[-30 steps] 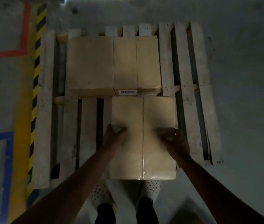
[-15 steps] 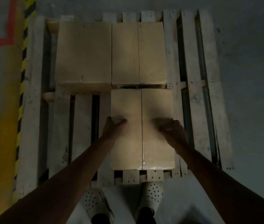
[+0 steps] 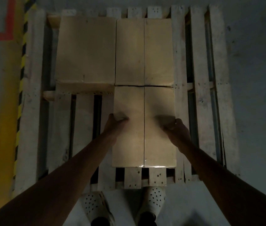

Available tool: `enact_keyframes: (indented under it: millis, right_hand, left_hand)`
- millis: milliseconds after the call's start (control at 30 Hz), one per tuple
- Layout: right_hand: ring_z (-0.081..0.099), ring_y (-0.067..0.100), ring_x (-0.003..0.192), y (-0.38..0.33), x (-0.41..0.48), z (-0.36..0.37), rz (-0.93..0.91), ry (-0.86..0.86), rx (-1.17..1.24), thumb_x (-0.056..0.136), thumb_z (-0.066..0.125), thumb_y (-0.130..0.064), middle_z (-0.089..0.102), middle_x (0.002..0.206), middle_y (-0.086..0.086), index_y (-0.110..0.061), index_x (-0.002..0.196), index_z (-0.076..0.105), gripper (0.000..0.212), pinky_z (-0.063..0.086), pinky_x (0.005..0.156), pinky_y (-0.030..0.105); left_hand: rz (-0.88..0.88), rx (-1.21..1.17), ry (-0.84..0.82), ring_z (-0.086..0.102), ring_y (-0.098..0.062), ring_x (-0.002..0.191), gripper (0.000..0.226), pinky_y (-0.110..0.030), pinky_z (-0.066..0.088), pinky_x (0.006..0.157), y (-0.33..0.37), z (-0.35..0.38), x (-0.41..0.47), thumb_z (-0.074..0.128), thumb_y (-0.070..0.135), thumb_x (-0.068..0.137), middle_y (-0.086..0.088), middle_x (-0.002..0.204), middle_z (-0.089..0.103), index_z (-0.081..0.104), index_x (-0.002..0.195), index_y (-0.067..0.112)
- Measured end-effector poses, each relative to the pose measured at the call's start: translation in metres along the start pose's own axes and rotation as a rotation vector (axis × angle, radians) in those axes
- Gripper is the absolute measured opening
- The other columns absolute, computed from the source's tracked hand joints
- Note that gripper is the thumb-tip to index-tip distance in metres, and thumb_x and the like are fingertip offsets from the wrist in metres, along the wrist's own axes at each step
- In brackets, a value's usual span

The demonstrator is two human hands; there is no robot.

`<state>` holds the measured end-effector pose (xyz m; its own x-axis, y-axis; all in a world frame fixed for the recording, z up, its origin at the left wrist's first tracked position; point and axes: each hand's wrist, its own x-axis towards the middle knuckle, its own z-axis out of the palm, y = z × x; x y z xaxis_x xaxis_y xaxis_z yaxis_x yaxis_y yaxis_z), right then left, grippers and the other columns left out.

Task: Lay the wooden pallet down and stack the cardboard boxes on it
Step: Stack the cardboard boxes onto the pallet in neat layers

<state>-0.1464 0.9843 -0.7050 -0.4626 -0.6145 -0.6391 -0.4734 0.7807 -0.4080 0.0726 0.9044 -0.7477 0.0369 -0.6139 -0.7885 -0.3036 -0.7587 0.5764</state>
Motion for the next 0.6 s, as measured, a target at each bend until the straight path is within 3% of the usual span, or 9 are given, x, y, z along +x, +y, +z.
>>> enact_keyframes:
  millis: [200,300,467,600]
  right_hand:
    - [0.063,0.029,0.107,0.000,0.005,-0.001,0.007,0.012,-0.017,0.090,0.071,-0.039,0.063,0.126,0.012,-0.009,0.137,0.045,0.062,0.057,0.087,0.045]
    - [0.062,0.031,0.113,0.000,0.006,-0.002,0.001,0.003,-0.017,0.089,0.072,-0.040,0.061,0.131,0.013,-0.008,0.140,0.043,0.067,0.056,0.090,0.046]
    - [0.063,0.033,0.112,-0.002,0.011,-0.002,0.005,0.006,-0.052,0.087,0.074,-0.040,0.061,0.131,0.015,-0.006,0.139,0.042,0.069,0.056,0.090,0.048]
    - [0.064,0.032,0.108,-0.003,0.011,-0.001,-0.006,0.019,-0.075,0.087,0.074,-0.039,0.061,0.127,0.016,-0.005,0.137,0.044,0.068,0.057,0.088,0.048]
  left_hand:
    - [0.003,0.047,-0.009,0.067,-0.024,0.095,0.072,-0.026,0.050,0.060,0.000,0.002,0.007,0.078,0.042,0.068,-0.009,0.117,0.067,0.056,0.130,0.012]
    - [0.010,0.079,-0.005,0.067,-0.022,0.093,0.061,-0.023,0.048,0.058,0.000,0.004,0.009,0.079,0.034,0.077,-0.009,0.118,0.067,0.056,0.129,0.012]
    - [0.009,0.099,0.038,0.059,-0.022,0.104,0.064,-0.028,0.050,0.074,0.001,0.009,0.004,0.076,0.023,0.085,-0.003,0.122,0.056,0.041,0.138,0.014]
    - [0.060,0.097,0.035,0.055,-0.021,0.104,0.056,-0.026,0.047,0.073,0.000,0.011,-0.004,0.071,0.019,0.090,-0.002,0.117,0.052,0.039,0.136,0.011]
